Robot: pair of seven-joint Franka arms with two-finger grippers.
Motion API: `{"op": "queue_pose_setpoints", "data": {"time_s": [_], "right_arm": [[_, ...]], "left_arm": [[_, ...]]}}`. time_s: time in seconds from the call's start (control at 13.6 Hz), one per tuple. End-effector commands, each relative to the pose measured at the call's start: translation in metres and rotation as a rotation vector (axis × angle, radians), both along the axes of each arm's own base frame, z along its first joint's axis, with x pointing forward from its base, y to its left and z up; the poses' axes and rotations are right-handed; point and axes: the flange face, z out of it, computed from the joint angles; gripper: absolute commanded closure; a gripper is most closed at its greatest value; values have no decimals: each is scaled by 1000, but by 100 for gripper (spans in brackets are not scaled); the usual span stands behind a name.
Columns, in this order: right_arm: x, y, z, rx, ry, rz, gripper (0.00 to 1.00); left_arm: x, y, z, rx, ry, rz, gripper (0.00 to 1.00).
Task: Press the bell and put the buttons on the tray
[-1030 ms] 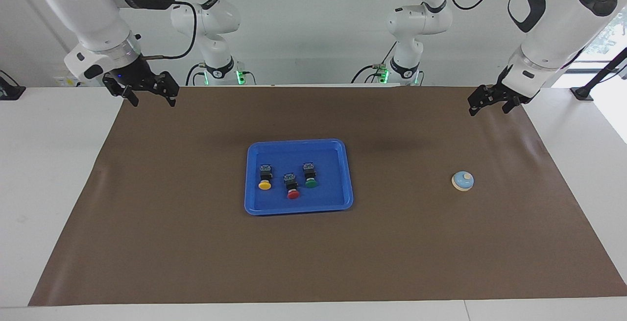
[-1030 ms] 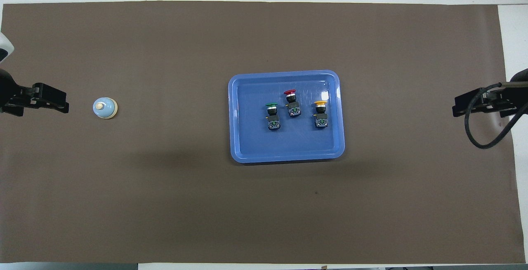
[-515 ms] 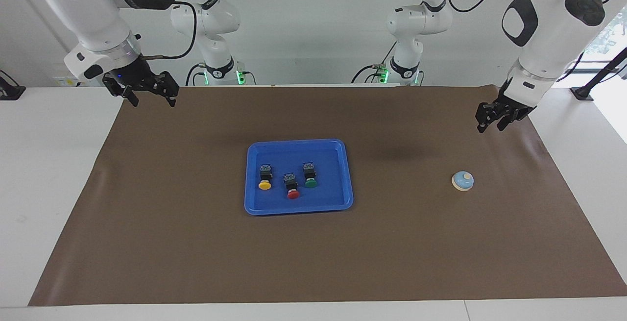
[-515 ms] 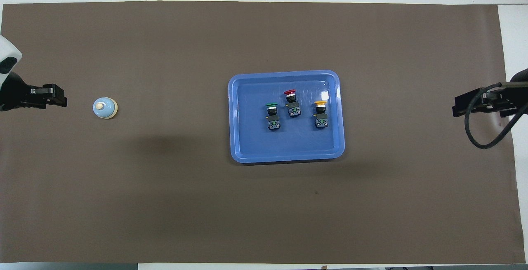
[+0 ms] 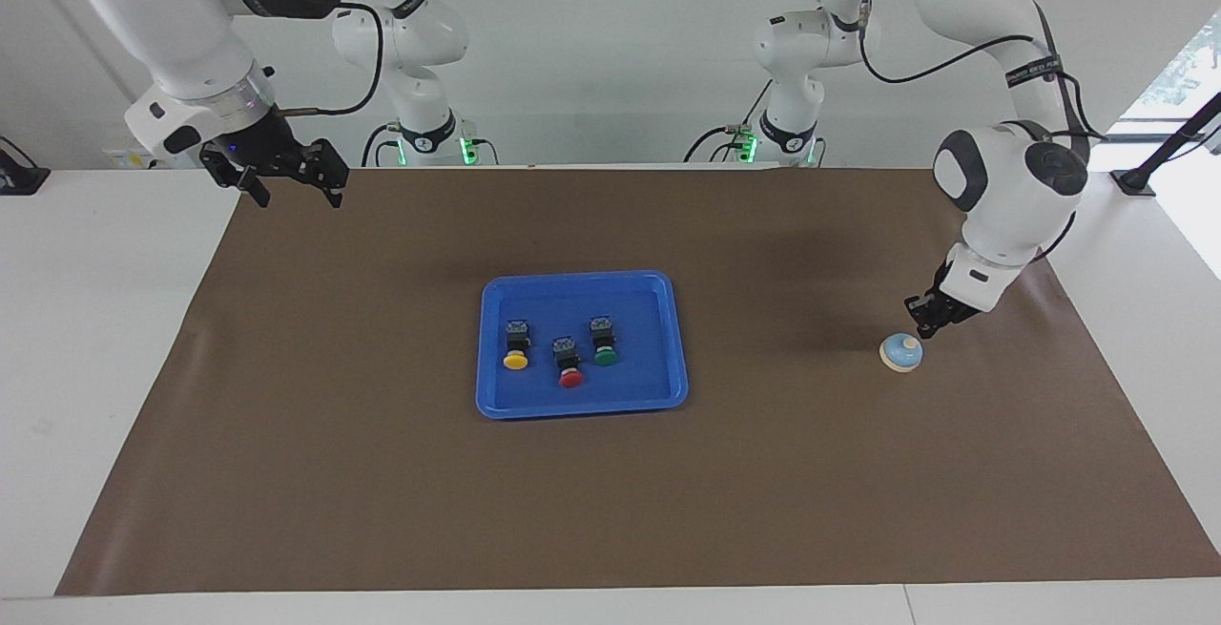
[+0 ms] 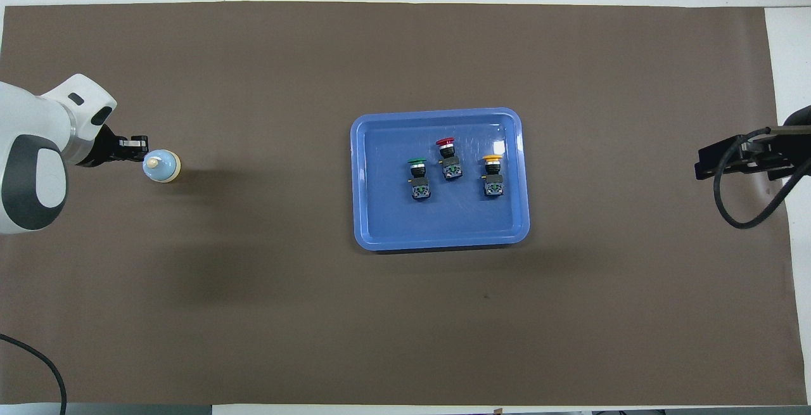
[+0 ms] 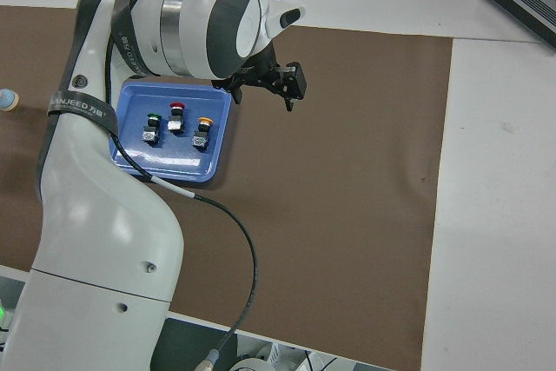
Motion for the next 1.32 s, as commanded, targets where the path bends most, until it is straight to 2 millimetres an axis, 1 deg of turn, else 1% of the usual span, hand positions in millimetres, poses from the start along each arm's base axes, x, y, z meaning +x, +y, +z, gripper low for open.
{"op": "queue_pose_setpoints", "data": {"time_s": [0.0, 0.07, 0.22, 0.29, 0.51, 0.59, 0.66, 0.74, 0.81, 0.88, 1.03, 1.18, 1.25], "right_arm": [[-5, -1, 3, -11, 8, -9, 0], [-5, -1, 3, -11, 8, -9, 0], [-5, -1, 4, -11, 6, -9, 0], [-5, 0, 4, -11, 6, -8, 0], [-5, 0, 4, -11, 6, -8, 0], [-5, -1, 4, -11, 6, -9, 0], [-5, 0, 3, -11, 8, -8, 0], [-5, -1, 4, -11, 6, -9, 0], [-5, 0, 4, -11, 6, -8, 0], [-5, 0, 3, -11, 8, -8, 0], [-5, -1, 4, -11, 6, -9, 0], [-5, -1, 4, -11, 6, -9, 0], [-5, 0, 3, -11, 8, -8, 0]], "left_arm": [[-6, 10, -2, 0, -23, 0, 100], [-6, 8, -9, -1, -11, -3, 100], [-13, 6, -24, -2, -1, -4, 100], [-17, 2, -31, -2, -1, -12, 100], [-16, -5, -41, -3, 12, -23, 100], [-13, -1, -34, -2, 17, -19, 100], [-6, -1, -19, -2, 23, -19, 100], [0, -4, 0, -2, 49, -23, 95], [4, -4, 23, -3, 84, -18, 55], [3, -6, 48, -4, 109, -10, 1], [-11, -7, 90, -3, 127, -4, 0], [-35, -9, 137, 0, 135, -5, 0], [-46, -9, 151, 0, 153, -4, 0]]}}
